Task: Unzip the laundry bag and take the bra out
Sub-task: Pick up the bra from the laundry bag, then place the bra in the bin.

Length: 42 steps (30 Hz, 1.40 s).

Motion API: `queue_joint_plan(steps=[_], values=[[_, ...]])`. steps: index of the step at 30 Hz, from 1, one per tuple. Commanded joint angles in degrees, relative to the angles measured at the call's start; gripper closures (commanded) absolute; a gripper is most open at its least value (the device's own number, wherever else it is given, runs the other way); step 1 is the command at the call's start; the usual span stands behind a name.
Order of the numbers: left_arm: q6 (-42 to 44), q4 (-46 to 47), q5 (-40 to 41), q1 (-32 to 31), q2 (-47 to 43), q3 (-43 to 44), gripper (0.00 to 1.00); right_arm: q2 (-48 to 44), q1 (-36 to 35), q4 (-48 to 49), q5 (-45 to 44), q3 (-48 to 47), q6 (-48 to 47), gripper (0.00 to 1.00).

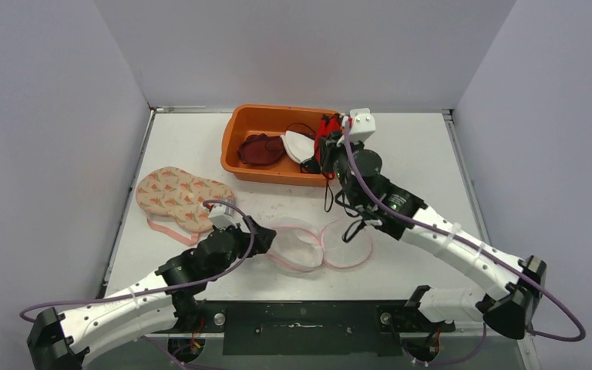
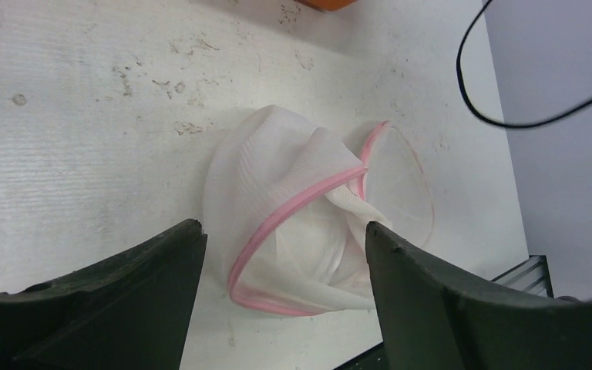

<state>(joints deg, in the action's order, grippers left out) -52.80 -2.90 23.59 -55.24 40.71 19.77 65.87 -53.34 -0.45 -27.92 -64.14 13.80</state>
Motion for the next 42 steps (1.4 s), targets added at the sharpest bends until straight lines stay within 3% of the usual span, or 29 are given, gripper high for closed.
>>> queue_joint_plan(steps=[1, 9, 16, 25, 30, 42], values=[[-2.0, -13.2, 4.3, 0.5, -7.7, 4.9, 0.25, 8.8, 5.8, 5.0, 2.6, -9.5, 1.8, 0.95], [-3.8, -24.8, 11.3, 0.5, -20.3, 6.4, 0.2, 27.6, 7.4, 7.2, 7.9, -24.5, -6.6, 0.95], [-5.3, -29.9, 13.6, 0.6, -23.6, 6.7, 0.2, 38.5, 6.6, 15.0, 4.9, -29.6, -20.7, 0.95], [-3.8, -35.1, 17.1, 0.6, -26.7, 9.6, 0.21, 51.7, 3.4, 11.7, -0.7, -42.3, -32.6, 0.95], [-4.1, -34.8, 17.8, 0.5, -27.1, 8.3, 0.21, 56.0, 3.3, 11.7, -4.7, -45.2, -35.3, 0.95], [-5.2, -34.8, 17.6, 0.5, -29.2, 5.6, 0.21, 62.8, 3.5, 4.5, -1.6, -50.0, -32.7, 0.95]])
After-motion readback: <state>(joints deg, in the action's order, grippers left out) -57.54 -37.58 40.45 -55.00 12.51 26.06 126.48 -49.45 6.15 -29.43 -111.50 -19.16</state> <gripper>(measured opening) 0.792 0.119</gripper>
